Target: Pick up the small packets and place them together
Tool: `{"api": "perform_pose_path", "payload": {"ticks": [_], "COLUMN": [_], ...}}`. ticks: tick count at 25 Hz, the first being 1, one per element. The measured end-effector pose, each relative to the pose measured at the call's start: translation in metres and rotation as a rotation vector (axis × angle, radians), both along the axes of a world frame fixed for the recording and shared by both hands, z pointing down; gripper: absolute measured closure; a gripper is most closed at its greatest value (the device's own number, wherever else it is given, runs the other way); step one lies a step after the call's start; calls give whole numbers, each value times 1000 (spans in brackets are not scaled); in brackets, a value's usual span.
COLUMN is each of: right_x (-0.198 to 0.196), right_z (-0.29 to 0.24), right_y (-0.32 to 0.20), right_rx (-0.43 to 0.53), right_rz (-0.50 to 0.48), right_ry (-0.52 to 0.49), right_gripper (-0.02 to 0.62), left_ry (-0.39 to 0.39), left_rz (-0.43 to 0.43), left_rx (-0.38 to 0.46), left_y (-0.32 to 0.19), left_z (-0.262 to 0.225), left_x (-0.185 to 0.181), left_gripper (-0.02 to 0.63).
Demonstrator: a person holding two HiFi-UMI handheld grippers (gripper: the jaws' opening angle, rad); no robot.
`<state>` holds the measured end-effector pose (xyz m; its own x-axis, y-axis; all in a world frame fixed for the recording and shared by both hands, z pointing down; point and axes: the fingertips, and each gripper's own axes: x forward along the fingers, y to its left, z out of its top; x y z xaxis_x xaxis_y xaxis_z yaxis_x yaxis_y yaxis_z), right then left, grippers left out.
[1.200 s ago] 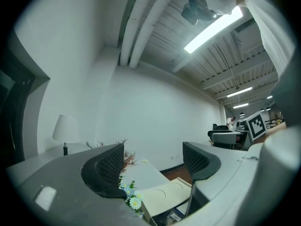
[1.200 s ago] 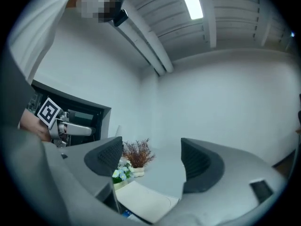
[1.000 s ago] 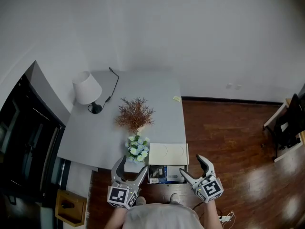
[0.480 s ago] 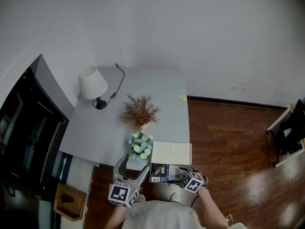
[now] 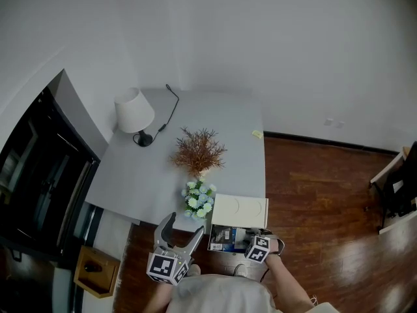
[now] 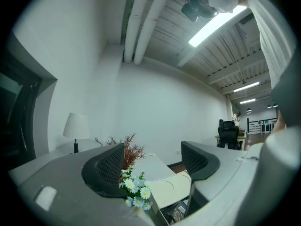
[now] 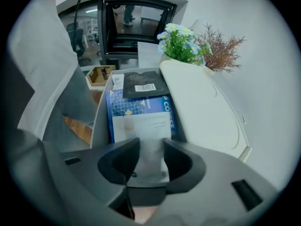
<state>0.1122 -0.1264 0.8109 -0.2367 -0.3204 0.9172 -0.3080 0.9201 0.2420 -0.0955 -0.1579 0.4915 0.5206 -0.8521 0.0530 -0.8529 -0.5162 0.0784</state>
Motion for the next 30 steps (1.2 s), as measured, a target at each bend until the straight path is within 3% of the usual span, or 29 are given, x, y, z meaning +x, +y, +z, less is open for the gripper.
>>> {"api": "perform_pose_path", "payload": {"ticks": [5, 13, 19, 24, 30], "right_x": [5, 2, -7, -36, -76], "right_z": [-2, -27, -77, -115, -95], "right_y": [-12, -3, 3, -48, -118], "right_rx": [67, 114, 173, 205, 208], "right_rz": [42, 105, 187, 224, 141], "right_ry": [26, -69, -221, -339, -251], "right_gripper": [502, 543, 546, 548, 549], "left_ry": [-4, 10, 16, 24, 17], "left_rz": [2, 0, -8, -22, -50], "left_rx": [-9, -15, -23, -19, -28], "left_y": [1, 1, 2, 3, 10], "left_z": [4, 6, 10, 9, 12], "left_x": [-1, -1, -4, -8, -21], "left_gripper": [244, 244, 244, 244, 244]}}
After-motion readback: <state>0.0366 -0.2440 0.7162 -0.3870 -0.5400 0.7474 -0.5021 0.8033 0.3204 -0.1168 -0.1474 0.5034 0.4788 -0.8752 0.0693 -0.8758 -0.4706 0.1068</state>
